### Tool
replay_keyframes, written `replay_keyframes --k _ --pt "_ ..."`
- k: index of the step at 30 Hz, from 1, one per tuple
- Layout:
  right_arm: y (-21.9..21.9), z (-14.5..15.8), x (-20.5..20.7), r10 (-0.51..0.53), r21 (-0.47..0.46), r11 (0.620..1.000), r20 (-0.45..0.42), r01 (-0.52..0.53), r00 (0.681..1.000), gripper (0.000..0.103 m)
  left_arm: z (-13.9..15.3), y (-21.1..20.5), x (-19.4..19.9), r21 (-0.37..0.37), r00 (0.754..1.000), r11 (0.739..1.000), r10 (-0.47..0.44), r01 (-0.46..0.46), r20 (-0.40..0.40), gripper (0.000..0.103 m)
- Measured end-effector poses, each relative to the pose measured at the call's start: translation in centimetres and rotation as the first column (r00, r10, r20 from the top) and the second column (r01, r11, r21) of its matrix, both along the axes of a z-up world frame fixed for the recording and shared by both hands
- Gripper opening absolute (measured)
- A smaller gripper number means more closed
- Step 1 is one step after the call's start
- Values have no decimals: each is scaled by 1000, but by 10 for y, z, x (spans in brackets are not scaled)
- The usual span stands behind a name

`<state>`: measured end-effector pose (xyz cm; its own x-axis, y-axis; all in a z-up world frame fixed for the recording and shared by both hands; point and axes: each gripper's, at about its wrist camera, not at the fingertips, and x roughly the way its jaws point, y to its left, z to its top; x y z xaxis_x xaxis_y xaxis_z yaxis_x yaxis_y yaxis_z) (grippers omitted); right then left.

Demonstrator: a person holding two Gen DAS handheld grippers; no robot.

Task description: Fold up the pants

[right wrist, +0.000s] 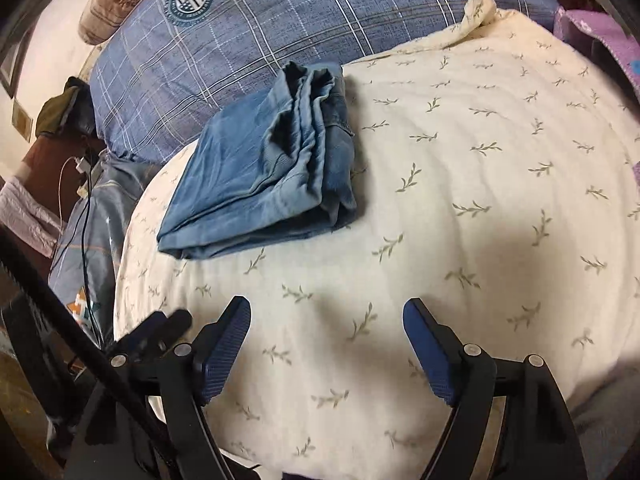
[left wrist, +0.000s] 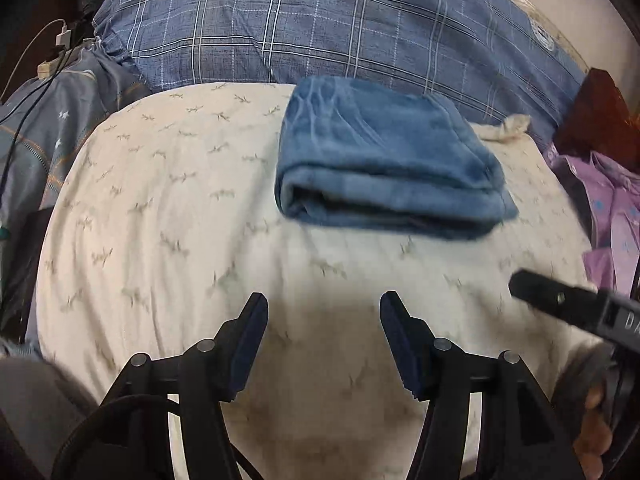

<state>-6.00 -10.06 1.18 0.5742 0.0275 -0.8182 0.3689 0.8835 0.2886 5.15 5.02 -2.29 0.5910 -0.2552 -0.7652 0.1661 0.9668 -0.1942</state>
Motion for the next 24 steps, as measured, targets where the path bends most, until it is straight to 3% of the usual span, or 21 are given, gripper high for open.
replay_keyframes --k 8,14,24 --pt "24 7 -24 23 -61 998 16 -22 1000 80 26 7 -60 76 992 995 59 -68 110 58" --pt "46 16 -41 45 -133 990 34 -41 998 80 33 23 -93 31 985 992 116 -121 129 62" --pt "69 36 -61 45 -240 970 46 -32 998 80 54 34 -122 30 984 994 96 -101 153 64"
